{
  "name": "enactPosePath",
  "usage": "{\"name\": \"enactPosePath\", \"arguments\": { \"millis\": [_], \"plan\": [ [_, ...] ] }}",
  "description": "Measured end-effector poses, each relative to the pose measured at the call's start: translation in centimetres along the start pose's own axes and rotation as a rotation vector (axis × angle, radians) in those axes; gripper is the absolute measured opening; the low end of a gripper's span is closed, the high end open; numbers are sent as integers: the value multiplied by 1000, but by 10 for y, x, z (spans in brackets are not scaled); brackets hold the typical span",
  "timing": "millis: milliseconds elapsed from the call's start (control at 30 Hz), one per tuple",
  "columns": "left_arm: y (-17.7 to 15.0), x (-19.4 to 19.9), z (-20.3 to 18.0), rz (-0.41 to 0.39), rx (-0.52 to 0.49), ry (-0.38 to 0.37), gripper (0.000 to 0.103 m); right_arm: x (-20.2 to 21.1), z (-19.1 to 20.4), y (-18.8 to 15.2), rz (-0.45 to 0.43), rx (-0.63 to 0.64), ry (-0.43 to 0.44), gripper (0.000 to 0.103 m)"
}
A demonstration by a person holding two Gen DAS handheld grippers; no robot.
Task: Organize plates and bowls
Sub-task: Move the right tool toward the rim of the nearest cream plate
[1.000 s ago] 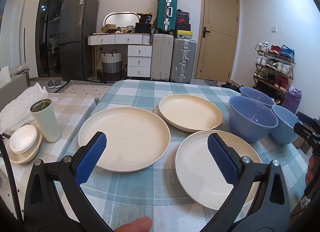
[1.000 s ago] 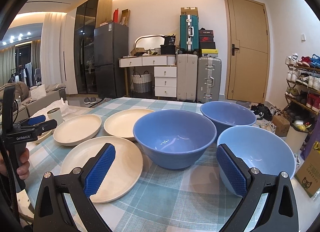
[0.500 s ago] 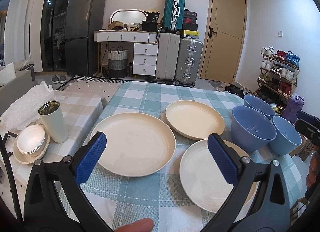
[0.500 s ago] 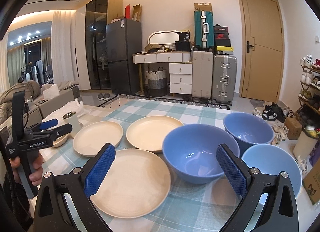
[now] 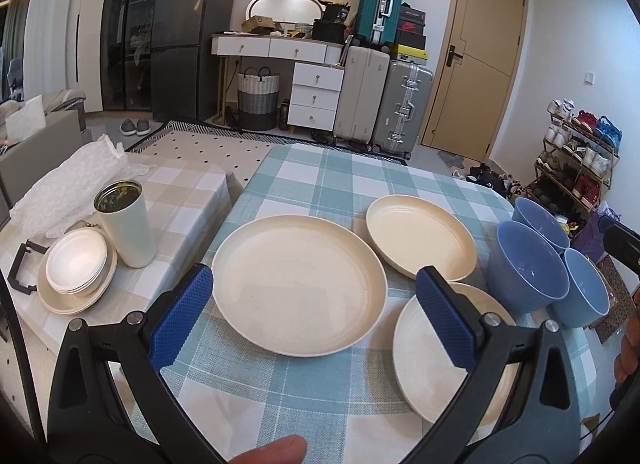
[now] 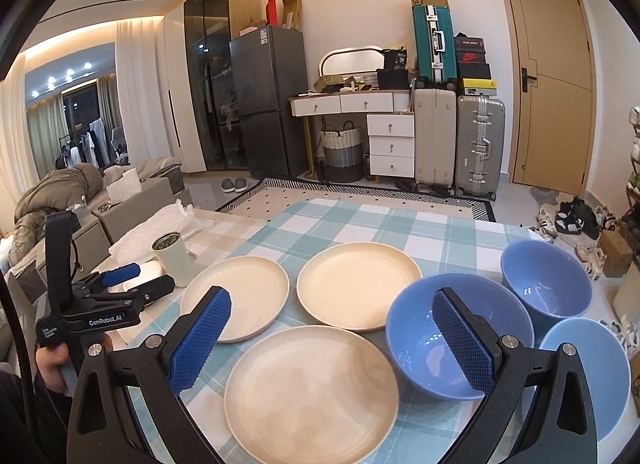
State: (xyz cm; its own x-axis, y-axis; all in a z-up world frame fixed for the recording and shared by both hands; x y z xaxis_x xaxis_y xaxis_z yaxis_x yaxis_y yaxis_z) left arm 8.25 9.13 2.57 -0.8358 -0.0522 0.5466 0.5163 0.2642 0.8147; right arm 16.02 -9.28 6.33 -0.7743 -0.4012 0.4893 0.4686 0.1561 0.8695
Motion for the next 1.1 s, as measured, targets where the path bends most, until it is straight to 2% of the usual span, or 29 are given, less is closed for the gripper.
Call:
{"name": "enactPosePath", "arguments": {
  "millis": [300, 467, 1100],
  "plan": [
    [11, -17, 22, 45, 30, 24, 101, -34, 19, 16, 49, -7, 34, 103],
    [9, -30, 39, 79, 43, 69, 101, -60, 24, 17, 86, -17, 26, 103],
    [-18, -88, 88, 182, 96, 139, 101, -148, 62, -6, 213, 8, 63, 103]
  ]
}}
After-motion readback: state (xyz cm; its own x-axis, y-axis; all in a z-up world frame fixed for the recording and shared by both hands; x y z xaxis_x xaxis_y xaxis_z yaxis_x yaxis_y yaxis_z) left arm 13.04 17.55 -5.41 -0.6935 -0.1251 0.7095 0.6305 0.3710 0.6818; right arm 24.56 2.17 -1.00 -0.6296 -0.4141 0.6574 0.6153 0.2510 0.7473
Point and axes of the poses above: each gripper's, at about its wrist camera, not at the fingertips, and x roughly against the way its jaws point, z to its left, y to its top, the point moved 9 cm from there along -x, roughly the way its jaws point, and after that the axes turned 2 degrees about -y, right-handed, at the moved point
